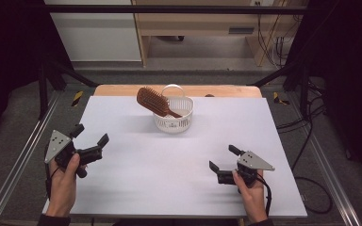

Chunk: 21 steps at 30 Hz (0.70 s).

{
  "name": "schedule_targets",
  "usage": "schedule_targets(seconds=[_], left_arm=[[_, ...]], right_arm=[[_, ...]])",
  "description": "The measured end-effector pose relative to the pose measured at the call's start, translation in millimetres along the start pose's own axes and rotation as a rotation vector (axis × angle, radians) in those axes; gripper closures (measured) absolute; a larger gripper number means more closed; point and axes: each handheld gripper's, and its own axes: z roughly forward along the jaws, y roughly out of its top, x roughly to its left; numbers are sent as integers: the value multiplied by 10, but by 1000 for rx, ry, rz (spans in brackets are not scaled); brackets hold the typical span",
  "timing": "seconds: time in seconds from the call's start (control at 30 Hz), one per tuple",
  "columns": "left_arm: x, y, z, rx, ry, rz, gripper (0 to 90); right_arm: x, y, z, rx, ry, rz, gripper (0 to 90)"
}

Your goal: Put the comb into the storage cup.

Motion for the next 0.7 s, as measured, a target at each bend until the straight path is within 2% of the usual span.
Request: schedule_targets(seconds=[0.17, 0.37, 0.7], left_arm=[[-25, -144, -74, 3, -3, -14, 16], [-56, -306, -121, 19, -2, -13, 16], [-110, -475, -206, 36, -16, -10, 16]], right_arm=[[-9, 11, -16, -7, 2, 5, 40], [-24, 24, -34, -14, -1, 4, 42], [-44, 40, -47, -29, -23, -13, 44]])
